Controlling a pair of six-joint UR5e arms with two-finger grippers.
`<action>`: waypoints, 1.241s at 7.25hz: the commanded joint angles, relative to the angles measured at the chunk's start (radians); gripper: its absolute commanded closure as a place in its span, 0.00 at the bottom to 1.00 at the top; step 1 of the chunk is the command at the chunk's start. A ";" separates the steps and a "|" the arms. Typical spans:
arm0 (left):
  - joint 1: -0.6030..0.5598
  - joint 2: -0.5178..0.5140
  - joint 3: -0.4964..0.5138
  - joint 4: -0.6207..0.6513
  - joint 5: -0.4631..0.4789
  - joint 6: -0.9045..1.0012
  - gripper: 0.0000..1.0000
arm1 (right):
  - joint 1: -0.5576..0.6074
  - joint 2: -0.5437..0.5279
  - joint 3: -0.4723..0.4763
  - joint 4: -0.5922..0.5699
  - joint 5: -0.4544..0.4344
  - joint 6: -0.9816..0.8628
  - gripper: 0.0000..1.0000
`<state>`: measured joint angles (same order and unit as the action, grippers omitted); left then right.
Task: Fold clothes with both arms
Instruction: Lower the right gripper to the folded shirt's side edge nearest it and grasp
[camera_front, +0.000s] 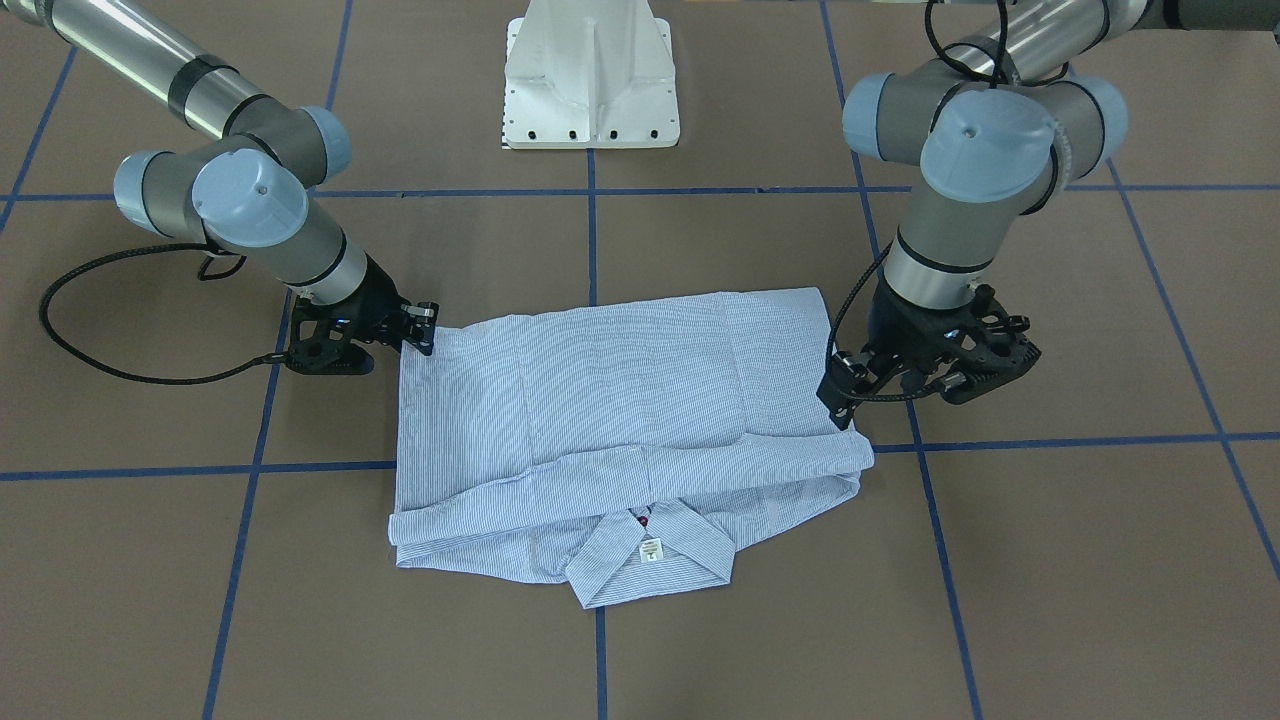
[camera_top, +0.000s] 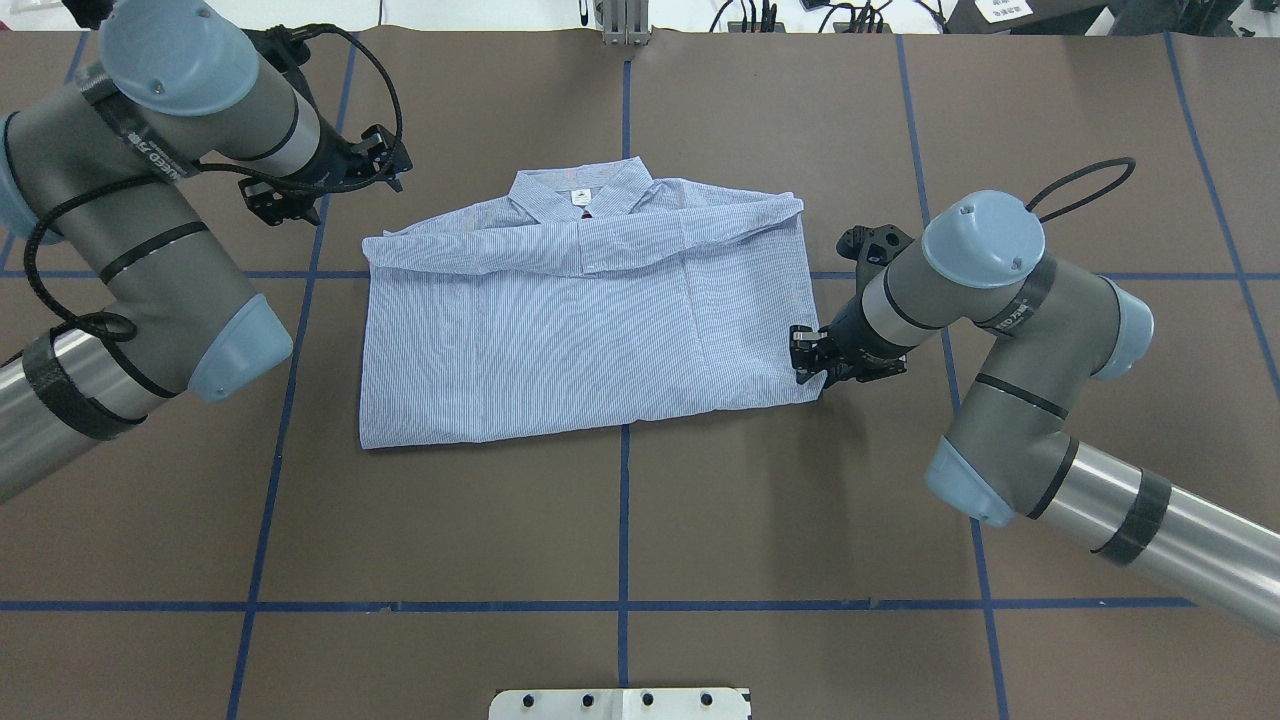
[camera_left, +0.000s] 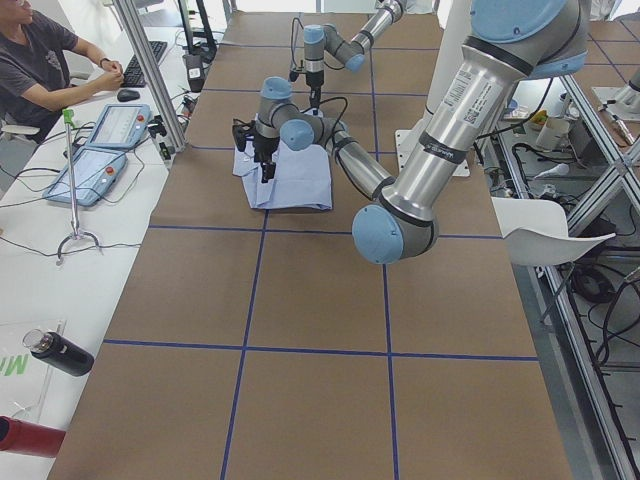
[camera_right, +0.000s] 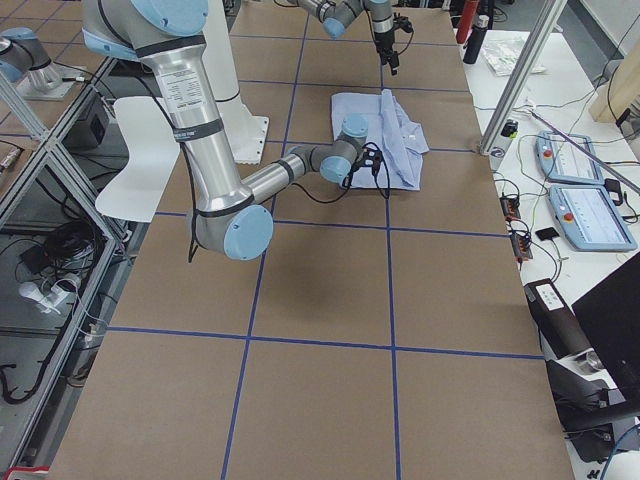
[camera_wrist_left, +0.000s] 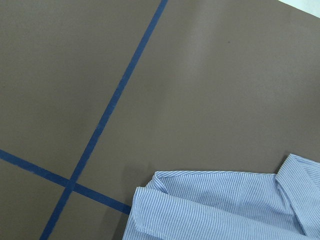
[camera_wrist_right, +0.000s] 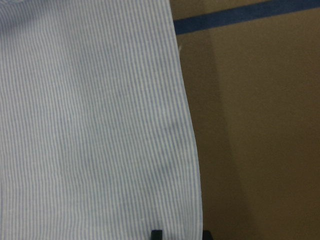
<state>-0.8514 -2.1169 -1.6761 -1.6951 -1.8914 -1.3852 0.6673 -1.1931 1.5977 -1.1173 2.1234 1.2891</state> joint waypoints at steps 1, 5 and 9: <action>0.000 0.000 -0.002 0.000 0.000 0.000 0.00 | 0.000 -0.045 0.042 0.001 0.006 -0.002 0.96; -0.003 0.002 -0.014 0.000 0.002 -0.003 0.00 | -0.015 -0.085 0.130 -0.059 0.027 -0.001 1.00; -0.002 -0.002 -0.013 0.000 0.002 -0.002 0.00 | -0.020 -0.043 0.093 -0.059 -0.005 -0.014 0.30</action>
<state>-0.8543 -2.1167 -1.6902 -1.6950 -1.8897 -1.3876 0.6481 -1.2518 1.7104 -1.1764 2.1334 1.2796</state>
